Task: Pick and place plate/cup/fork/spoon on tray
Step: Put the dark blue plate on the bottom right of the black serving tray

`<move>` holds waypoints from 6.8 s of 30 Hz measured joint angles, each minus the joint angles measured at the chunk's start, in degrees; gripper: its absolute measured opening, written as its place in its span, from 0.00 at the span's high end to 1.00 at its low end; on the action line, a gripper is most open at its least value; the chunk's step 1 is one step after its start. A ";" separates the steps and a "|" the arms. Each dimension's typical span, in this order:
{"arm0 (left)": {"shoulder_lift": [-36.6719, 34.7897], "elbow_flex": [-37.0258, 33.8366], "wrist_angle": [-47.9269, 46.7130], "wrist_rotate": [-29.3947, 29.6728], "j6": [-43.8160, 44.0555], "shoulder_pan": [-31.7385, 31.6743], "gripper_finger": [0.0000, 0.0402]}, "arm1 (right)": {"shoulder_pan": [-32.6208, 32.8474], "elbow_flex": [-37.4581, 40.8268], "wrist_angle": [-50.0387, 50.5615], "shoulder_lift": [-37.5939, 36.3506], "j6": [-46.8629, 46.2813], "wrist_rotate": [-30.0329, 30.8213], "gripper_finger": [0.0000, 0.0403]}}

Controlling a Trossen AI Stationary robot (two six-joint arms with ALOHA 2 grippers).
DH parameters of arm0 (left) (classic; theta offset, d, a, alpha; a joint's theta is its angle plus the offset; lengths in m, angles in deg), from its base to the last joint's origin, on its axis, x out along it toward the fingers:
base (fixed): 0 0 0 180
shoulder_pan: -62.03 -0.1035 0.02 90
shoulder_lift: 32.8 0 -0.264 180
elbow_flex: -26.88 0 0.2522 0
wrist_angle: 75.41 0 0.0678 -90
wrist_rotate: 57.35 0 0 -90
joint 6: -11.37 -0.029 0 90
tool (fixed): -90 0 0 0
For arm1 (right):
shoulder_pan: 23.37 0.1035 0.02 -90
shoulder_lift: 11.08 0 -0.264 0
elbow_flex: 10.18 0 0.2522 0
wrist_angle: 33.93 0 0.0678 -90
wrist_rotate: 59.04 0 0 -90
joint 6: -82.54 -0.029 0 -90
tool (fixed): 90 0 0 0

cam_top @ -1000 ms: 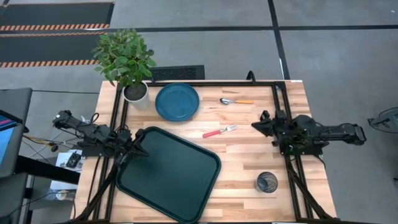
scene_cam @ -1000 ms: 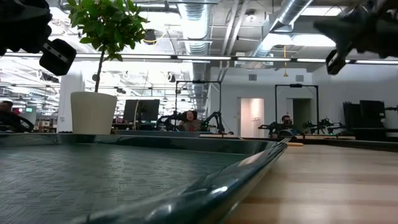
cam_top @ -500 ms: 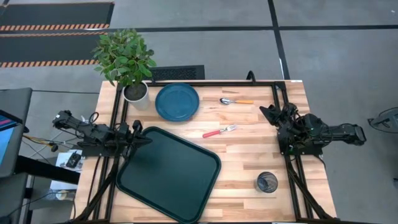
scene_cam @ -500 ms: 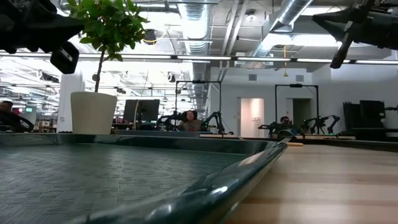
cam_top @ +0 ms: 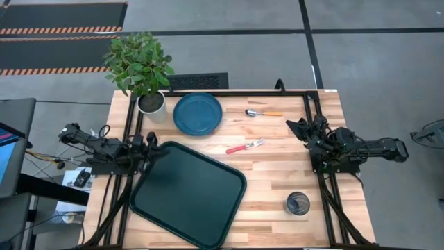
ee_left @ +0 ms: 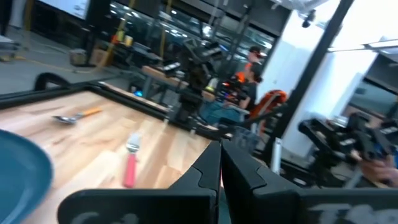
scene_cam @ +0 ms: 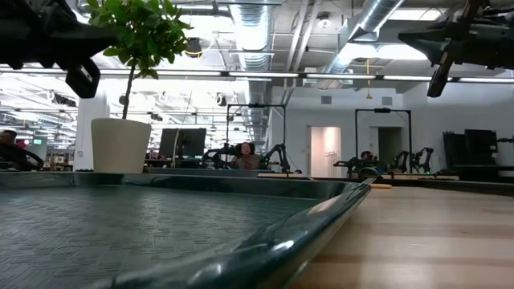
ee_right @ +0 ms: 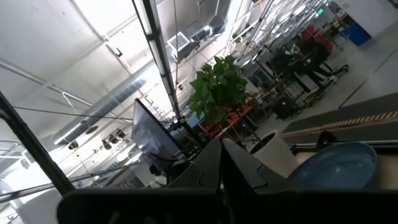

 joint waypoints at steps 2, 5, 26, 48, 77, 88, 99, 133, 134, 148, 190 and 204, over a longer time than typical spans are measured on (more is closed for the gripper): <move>0.00 0.00 -0.01 1.07 0.01 0.00 1.00 | 0.00 -0.03 -0.26 0.00 0.20 0.02 0.91; 0.00 0.00 -0.03 0.77 0.02 0.00 1.00 | 0.00 -0.94 0.67 0.04 0.53 0.02 0.91; 0.02 1.01 7.00 3.26 -1.84 0.00 0.79 | -0.49 -42.03 30.96 35.01 25.84 5.93 0.55; 0.02 1.36 6.58 -4.36 10.64 0.00 0.56 | -10.62 -77.50 68.28 82.83 35.36 -14.88 0.43; 9.31 18.63 -9.22 -3.88 9.75 0.04 0.56 | -9.75 -101.76 63.89 116.76 59.85 -13.90 0.44; 10.51 24.21 -27.32 0.87 14.13 0.00 0.56 | -9.70 -105.83 66.96 122.44 61.69 -13.35 0.44; 11.61 24.20 -28.67 3.51 13.23 0.00 0.56 | -10.55 -105.59 67.54 125.68 60.26 -10.36 0.44; 11.78 24.20 -28.87 5.12 13.05 0.00 0.56 | -7.71 -113.41 76.99 124.92 60.22 -3.93 0.98; 11.76 24.20 -28.87 5.12 13.05 0.00 0.56 | -6.94 -114.68 78.27 124.63 60.26 -3.92 0.98; 11.76 24.15 -28.89 5.09 13.05 0.00 0.56 | 9.75 -122.05 88.60 124.45 55.42 -8.41 0.99; 11.76 24.15 -33.87 12.48 17.44 0.02 0.56 | 33.33 -121.22 77.88 125.31 35.26 -16.78 0.96; 11.76 24.15 -35.07 12.20 17.97 0.02 0.56 | 32.64 -119.23 76.40 125.26 33.68 -21.49 0.94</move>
